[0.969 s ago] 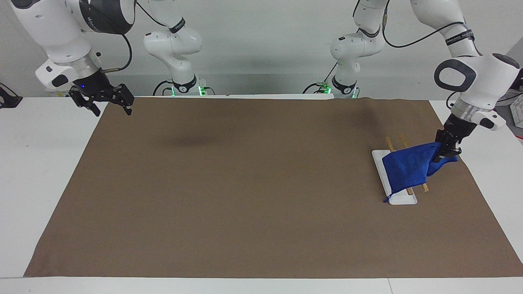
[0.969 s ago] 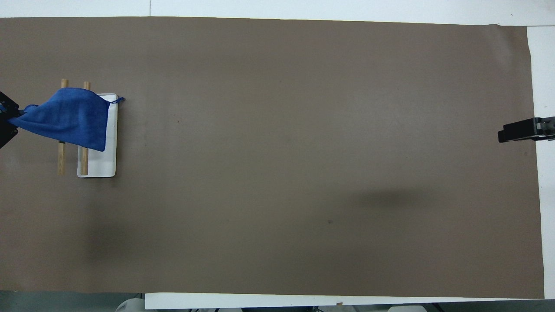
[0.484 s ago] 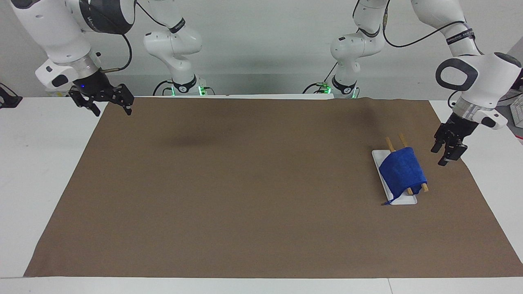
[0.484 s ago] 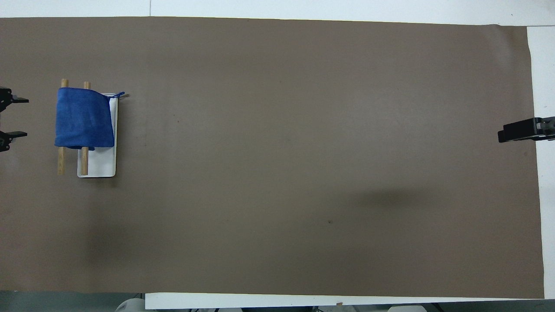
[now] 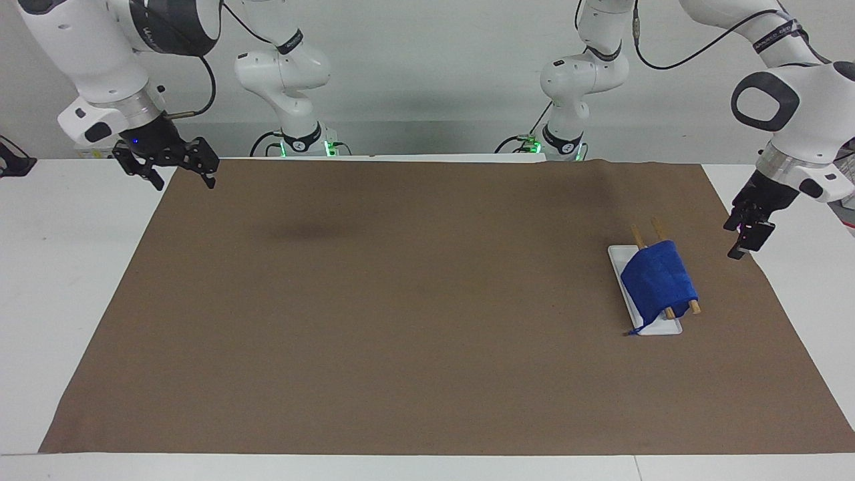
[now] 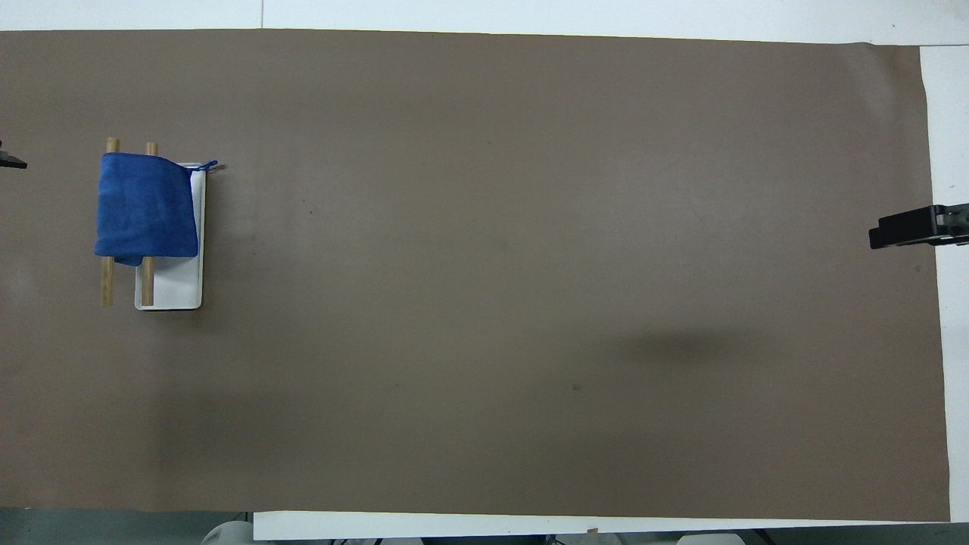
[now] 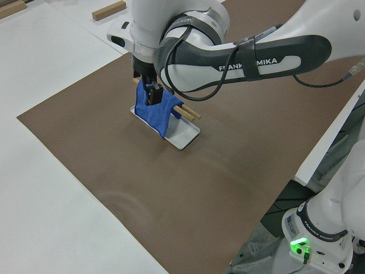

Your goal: Right arm passes towel to left arm to hang

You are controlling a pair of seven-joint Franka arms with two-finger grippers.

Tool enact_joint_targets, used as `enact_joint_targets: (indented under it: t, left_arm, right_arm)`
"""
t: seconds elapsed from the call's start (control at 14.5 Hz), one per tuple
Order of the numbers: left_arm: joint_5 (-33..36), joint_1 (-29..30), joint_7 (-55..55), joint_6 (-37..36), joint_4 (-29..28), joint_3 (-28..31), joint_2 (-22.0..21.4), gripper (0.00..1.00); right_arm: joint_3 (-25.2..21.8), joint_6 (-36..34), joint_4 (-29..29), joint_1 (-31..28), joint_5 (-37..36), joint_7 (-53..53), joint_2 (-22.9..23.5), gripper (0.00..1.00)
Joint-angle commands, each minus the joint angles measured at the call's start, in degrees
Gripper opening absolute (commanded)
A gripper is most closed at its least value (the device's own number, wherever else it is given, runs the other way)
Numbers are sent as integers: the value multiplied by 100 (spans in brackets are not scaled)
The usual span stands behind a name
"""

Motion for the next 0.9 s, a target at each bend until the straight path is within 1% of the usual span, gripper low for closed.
enact_joint_targets:
  t: [0.0,0.14,0.35,0.42,0.48,0.62,0.69,0.83]
  left_arm:
    - [312,-335,975,-1175,630,32,-23,100]
    - [340,-407,1539,-2133,1227,6,-41,100]
    - [366,-661,2856,-3679,2150,-74,12,100]
    - [427,-810,3173,-3989,2309,-65,56,100]
    - [497,-924,3333,-4114,2407,-74,143,100]
    - [515,-969,3526,-4080,2381,-135,153,100]
    - [463,-909,3632,-4045,2338,-222,109,100]
    - [410,-873,3808,-3739,2057,-267,-5,100]
  right_arm:
    - [12,-76,32,-9,-66,82,-8,100]
    - [12,-76,32,0,-66,82,-8,100]
    - [12,-76,32,-1,-66,82,-8,100]
    - [12,-76,32,0,-66,82,-8,100]
    - [12,-76,32,-9,-66,82,-8,100]
    - [12,-76,32,-9,-66,82,-8,100]
    - [12,-76,32,-1,-66,82,-8,100]
    - [12,-76,32,-1,-66,82,-8,100]
